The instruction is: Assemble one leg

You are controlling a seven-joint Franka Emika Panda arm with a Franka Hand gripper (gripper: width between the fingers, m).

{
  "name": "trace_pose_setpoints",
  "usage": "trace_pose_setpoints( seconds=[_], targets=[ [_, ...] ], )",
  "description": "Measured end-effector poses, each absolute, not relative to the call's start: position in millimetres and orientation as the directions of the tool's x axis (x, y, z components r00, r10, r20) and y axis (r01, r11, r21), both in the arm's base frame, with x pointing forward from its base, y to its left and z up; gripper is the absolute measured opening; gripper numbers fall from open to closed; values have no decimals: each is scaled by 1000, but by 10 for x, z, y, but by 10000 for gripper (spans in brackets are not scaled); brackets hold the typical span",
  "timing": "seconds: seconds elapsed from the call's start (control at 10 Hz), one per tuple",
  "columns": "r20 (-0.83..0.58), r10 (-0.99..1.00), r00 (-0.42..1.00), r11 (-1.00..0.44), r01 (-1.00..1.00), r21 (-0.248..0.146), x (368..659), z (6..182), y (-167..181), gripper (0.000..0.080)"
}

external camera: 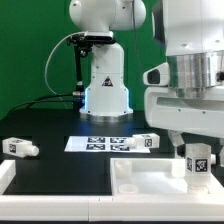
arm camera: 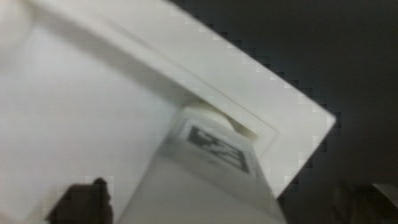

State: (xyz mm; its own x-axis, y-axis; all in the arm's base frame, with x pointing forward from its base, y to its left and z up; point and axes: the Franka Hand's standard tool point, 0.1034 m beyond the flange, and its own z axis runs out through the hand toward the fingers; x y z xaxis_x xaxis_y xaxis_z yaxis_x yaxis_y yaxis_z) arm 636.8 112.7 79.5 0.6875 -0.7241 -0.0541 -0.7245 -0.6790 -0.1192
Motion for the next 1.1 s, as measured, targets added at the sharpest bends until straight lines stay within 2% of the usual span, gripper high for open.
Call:
trace_pose_setpoints(
  seconds=[0.4,0.6,0.7,0.9,1.0,1.1],
  targets=[
    [-29,-509,860,-852,-509,-121,6346,790,1111,648],
    [86,-179,980,-982,-173,-77,6391,811,1167,649],
    [126,-141,982,-988,-132,-80,6380,819,1168,649],
    [109,-192,975,-980,-184,-81,6361,801,1148,619],
    [107,-210,972,-976,-202,-84,6360,798,1149,440],
    [96,-313,945,-948,-304,-96,6357,795,1155,440]
  ],
)
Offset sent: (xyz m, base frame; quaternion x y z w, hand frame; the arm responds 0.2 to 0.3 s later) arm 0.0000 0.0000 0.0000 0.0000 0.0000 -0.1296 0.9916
